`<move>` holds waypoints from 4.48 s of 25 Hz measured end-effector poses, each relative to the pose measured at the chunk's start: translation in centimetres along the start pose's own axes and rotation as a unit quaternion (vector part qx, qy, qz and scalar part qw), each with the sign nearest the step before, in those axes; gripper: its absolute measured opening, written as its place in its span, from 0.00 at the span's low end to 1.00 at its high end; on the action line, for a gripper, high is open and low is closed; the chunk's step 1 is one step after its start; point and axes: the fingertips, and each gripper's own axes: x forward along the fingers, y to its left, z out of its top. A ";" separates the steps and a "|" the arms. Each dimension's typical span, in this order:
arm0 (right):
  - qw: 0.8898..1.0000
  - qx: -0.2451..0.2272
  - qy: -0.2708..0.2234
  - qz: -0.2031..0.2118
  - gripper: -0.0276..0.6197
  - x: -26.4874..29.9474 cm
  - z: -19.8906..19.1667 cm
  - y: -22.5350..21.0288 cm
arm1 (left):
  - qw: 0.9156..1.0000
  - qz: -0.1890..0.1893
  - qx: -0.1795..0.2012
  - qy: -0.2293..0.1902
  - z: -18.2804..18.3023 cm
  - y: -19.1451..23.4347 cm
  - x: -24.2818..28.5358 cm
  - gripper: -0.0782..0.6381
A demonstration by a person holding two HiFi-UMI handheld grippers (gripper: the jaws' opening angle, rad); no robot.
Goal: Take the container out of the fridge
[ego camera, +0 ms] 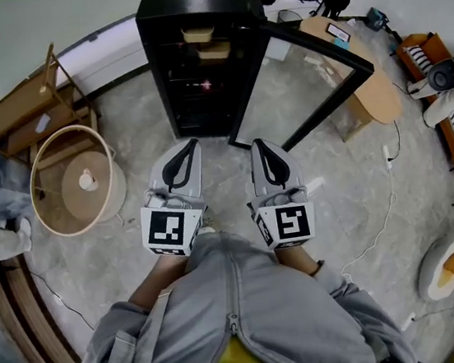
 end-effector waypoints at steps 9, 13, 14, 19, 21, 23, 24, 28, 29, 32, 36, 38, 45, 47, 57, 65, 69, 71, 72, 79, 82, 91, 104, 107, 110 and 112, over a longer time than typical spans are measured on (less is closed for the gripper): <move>0.999 0.005 0.021 -0.029 0.04 5.9 -1.6 -1.5 | 0.999 -0.040 -0.008 0.003 -0.9 3.5 6.1 0.11; 0.999 0.005 0.032 -0.028 0.04 7.2 -2.3 -1.9 | 0.999 -0.047 -0.020 0.010 -1.8 4.1 7.7 0.11; 0.999 0.007 0.034 -0.029 0.04 7.5 -2.6 -2.1 | 0.998 -0.049 -0.024 0.014 -2.2 4.1 8.0 0.11; 0.999 0.023 0.039 -0.026 0.04 9.8 -4.1 -4.0 | 0.998 -0.050 -0.025 0.020 -3.0 4.3 10.1 0.11; 0.999 0.019 0.031 -0.019 0.04 11.5 -3.9 -4.8 | 0.999 -0.043 -0.023 0.019 -3.0 5.0 11.5 0.11; 1.000 0.011 0.023 -0.010 0.04 13.4 -3.4 -5.8 | 0.999 -0.035 -0.022 0.016 -2.7 5.9 13.3 0.11; 1.000 0.005 0.018 -0.006 0.04 14.3 -3.1 -6.3 | 0.999 -0.031 -0.020 0.013 -2.5 6.3 14.3 0.11; 1.000 -0.014 0.014 0.012 0.04 17.8 -2.9 -8.5 | 1.000 -0.018 -0.021 0.002 -2.1 7.5 18.0 0.11; 1.000 -0.015 0.015 0.018 0.04 18.5 -3.1 -9.0 | 1.000 -0.014 -0.026 0.003 -2.3 7.7 18.9 0.11; 0.999 -0.020 0.017 0.033 0.04 20.3 -3.6 -10.6 | 0.999 -0.001 -0.041 0.011 -3.3 8.1 21.2 0.11; 0.998 -0.018 0.019 0.053 0.04 22.7 -4.1 -12.8 | 0.999 0.022 -0.045 0.011 -3.7 8.8 24.0 0.11; 0.997 -0.018 0.017 0.067 0.04 23.7 -4.3 -13.5 | 0.998 0.035 -0.045 0.013 -3.9 8.9 25.2 0.11; 0.993 -0.012 0.011 0.114 0.04 26.3 -5.2 -14.8 | 0.996 0.070 -0.050 0.015 -4.9 9.3 27.6 0.11; 0.992 -0.004 0.011 0.122 0.04 26.7 -5.4 -14.7 | 0.996 0.077 -0.053 0.015 -5.3 9.4 27.8 0.11; 0.990 -0.016 0.014 0.140 0.04 29.4 -5.9 -13.2 | 0.994 0.086 -0.060 0.024 -6.3 12.3 29.3 0.11; 0.991 -0.001 0.015 0.130 0.04 32.2 -5.1 -11.9 | 0.995 0.064 -0.060 0.044 -7.6 15.0 31.8 0.18; 0.993 0.001 0.029 0.115 0.04 33.5 -6.2 -12.3 | 0.995 0.057 -0.057 0.053 -9.0 16.3 32.9 0.27; 0.994 0.011 0.035 0.107 0.04 34.1 -6.9 -12.5 | 0.995 0.057 -0.055 0.055 -9.7 17.0 33.5 0.28; 0.994 0.008 0.039 0.104 0.04 34.3 -7.5 -12.6 | 0.995 0.057 -0.054 0.057 -10.1 17.4 33.7 0.29; 0.994 -0.007 0.054 0.091 0.04 35.5 -8.5 -13.1 | 0.993 0.068 -0.039 0.086 -13.5 19.4 36.1 0.47; 0.994 0.005 0.049 0.093 0.04 35.8 -8.4 -12.7 | 0.992 0.077 -0.028 0.094 -14.9 20.4 37.1 0.53; 0.995 -0.008 0.061 0.076 0.04 35.4 -9.6 -13.6 | 0.988 0.086 -0.030 0.124 -18.4 21.9 39.8 0.72; 0.996 0.013 0.063 0.068 0.04 35.2 -9.4 -13.4 | 0.978 0.127 -0.045 0.157 -21.1 23.0 43.2 0.84; 0.995 0.007 0.068 0.069 0.04 35.0 -9.8 -13.7 | 0.977 0.127 -0.043 0.164 -21.4 22.9 43.7 0.84; 0.995 0.009 0.070 0.068 0.04 34.8 -9.8 -13.7 | 0.975 0.133 -0.038 0.172 -21.6 23.1 43.8 0.84; 0.995 0.013 0.069 0.067 0.04 34.8 -9.7 -13.8 | 0.975 0.134 -0.036 0.173 -21.7 23.2 43.9 0.83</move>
